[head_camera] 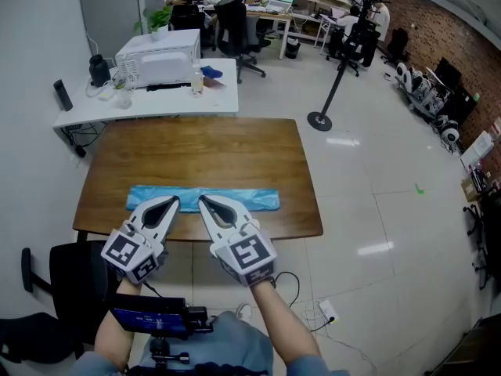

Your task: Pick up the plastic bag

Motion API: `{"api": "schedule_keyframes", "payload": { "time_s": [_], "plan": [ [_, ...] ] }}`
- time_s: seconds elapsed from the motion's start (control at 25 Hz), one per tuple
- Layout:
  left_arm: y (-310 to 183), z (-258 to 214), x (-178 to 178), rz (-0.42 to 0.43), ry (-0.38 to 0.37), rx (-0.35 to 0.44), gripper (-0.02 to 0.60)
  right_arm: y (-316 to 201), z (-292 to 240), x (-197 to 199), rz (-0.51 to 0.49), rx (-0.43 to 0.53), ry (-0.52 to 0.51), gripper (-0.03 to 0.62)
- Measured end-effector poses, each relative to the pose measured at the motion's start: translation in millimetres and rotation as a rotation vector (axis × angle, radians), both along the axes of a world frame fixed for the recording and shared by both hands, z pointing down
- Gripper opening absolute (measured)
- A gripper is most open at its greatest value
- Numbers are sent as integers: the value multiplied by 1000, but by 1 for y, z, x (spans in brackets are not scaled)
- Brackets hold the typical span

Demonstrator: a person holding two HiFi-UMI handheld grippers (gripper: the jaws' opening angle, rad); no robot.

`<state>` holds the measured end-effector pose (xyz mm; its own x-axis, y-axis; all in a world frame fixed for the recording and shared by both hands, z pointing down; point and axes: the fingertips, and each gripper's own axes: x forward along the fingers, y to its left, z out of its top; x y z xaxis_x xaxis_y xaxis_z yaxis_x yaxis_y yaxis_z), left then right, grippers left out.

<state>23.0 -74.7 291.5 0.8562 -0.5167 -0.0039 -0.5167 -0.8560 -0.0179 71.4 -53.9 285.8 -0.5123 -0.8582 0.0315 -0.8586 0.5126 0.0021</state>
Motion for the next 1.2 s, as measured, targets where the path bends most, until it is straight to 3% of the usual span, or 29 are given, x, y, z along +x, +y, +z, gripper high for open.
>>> {"api": "schedule_keyframes", "payload": {
  "time_s": [0.96, 1.2],
  "plan": [
    [18, -5, -11, -19, 2, 12, 12, 20, -3, -12, -20, 8, 3, 0],
    [8, -10, 1, 1, 26, 33, 12, 14, -14, -3, 1, 24, 13, 0]
  ]
}}
